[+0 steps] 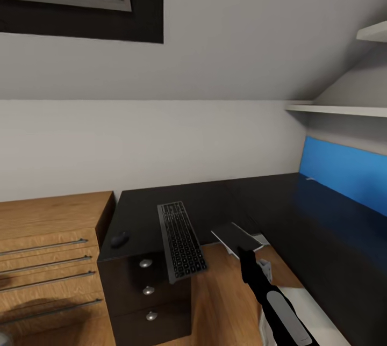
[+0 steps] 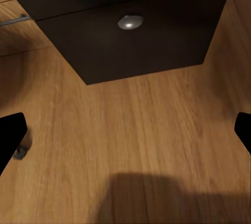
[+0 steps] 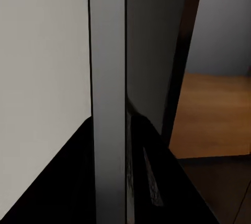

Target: In the bedroom, organize the workspace by keeping the computer under the desk, ensuring the monitor is on the desk, placing the keyboard on the desk next to the monitor, placing the mouse on the desk next to the keyboard, moving the folder from the swivel chair onto the desk next to the mouse, stacking the notebook on top of the folder with the pen on top of the notebook, and positioning the swivel chair next to the desk.

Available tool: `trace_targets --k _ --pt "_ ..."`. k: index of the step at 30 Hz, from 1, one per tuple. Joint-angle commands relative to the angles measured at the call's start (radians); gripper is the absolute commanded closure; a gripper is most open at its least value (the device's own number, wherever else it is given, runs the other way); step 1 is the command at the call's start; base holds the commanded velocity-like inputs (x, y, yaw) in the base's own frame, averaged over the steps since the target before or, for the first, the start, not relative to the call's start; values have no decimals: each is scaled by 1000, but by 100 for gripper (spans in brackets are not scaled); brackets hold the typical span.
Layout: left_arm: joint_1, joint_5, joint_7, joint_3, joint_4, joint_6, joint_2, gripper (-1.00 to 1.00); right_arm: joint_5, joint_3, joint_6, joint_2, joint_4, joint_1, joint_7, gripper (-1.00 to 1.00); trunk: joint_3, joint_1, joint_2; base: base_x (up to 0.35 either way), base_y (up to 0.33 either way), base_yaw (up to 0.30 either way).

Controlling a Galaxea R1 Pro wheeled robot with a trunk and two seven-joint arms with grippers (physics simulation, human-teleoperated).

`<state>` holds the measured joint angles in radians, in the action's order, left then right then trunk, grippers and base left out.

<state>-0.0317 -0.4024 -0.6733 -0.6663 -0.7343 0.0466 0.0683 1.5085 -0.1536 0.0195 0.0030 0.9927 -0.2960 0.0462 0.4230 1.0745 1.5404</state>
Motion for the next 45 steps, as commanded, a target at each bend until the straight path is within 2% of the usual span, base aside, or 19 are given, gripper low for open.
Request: trace_targets --k 1,15,20,22,27,32,45 --pt "-1 -10 -6 -6 0 6 -1 -100 10 0 2 0 0 0 3 100 3 0 1 245 5 0" --pt "-1 -9 -6 -6 0 24 -1 -100 12 -2 3 -3 0 0 8 100 12 0 1 256 43 14" --pt "-1 -9 -6 -5 0 24 -1 -100 11 -3 3 -4 0 0 9 100 12 0 1 43 7 1" --pt "1 -10 -7 -4 -12 35 11 -100 1 -2 2 -1 -12 -2 8 100 12 0 1 0 0 0" --pt "1 -10 -8 -3 -13 41 18 -100 2 -3 2 -3 -13 -2 7 100 12 0 1 0 0 0" --pt "2 -10 -8 -5 -13 45 14 -100 2 -4 3 -14 -14 -2 6 100 12 0 1 0 0 0" --pt "2 -10 -8 -7 -13 45 13 -100 3 -4 5 -18 -14 -2 8 100 12 0 1 0 0 0"
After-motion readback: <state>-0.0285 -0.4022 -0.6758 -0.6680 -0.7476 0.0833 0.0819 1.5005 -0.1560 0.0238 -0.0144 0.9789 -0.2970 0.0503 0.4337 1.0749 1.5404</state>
